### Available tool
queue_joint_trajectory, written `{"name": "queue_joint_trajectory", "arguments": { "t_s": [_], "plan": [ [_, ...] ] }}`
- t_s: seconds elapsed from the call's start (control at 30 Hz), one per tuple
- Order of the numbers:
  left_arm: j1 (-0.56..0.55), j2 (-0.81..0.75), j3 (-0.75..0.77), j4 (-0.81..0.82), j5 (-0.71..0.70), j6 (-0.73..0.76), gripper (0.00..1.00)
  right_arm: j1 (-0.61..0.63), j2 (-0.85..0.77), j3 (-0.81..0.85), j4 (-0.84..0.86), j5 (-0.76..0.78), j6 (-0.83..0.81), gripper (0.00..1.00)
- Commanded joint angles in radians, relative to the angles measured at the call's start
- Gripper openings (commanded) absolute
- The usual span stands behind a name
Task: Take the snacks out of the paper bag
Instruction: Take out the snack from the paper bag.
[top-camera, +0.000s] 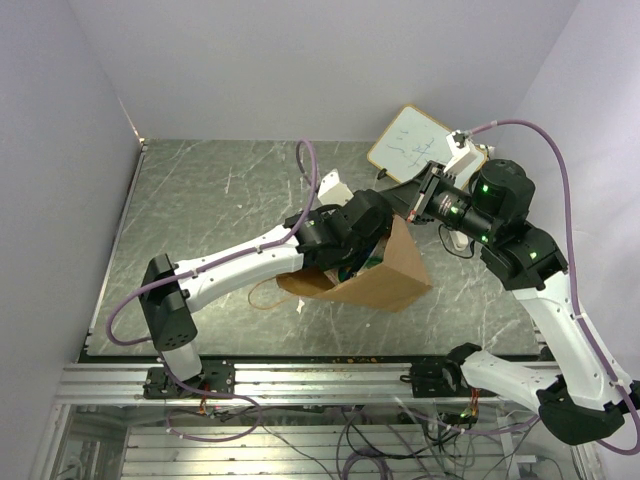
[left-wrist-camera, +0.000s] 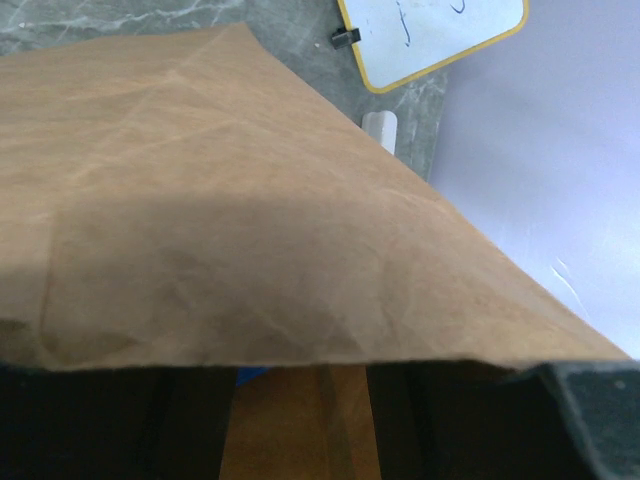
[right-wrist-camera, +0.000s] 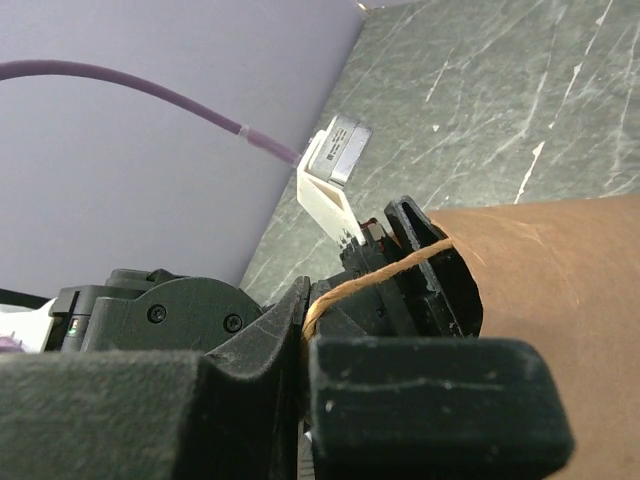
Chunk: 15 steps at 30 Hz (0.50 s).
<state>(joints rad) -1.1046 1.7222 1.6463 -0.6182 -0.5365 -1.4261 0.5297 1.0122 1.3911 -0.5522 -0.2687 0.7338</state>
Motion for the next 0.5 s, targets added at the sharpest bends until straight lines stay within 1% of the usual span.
{"name": "queue_joint_trajectory", "arguments": {
  "t_s": [0.0,0.13,0.2,0.23,0.27,0.37,0.47],
  "plan": [
    [-0.006,0.026,-0.001,-0.011,-0.036,0.009,0.59,0.0,-0.012,0.059,0.062,-0.011,-0.02,0.0],
    [-0.002,0.054,-0.028,0.082,-0.032,0.081,0.63,0.0,-0.013,0.059,0.059,-0.009,-0.016,0.0],
    [0.0,0.061,-0.052,0.204,0.002,0.168,0.62,0.0,-0.014,0.062,0.05,-0.005,-0.012,0.0],
    [0.001,0.066,-0.058,0.241,0.018,0.189,0.6,0.0,-0.017,0.063,0.045,0.0,-0.011,0.0],
    [0.002,0.073,-0.053,0.237,0.029,0.185,0.59,0.0,-0.021,0.061,0.038,0.007,-0.009,0.0],
    [0.004,0.068,-0.066,0.241,0.054,0.206,0.47,-0.001,-0.04,0.059,0.022,0.031,-0.008,0.0],
    [0.018,0.038,-0.118,0.279,0.078,0.226,0.31,0.0,-0.052,0.06,0.005,0.055,-0.019,0.0]
  ]
}}
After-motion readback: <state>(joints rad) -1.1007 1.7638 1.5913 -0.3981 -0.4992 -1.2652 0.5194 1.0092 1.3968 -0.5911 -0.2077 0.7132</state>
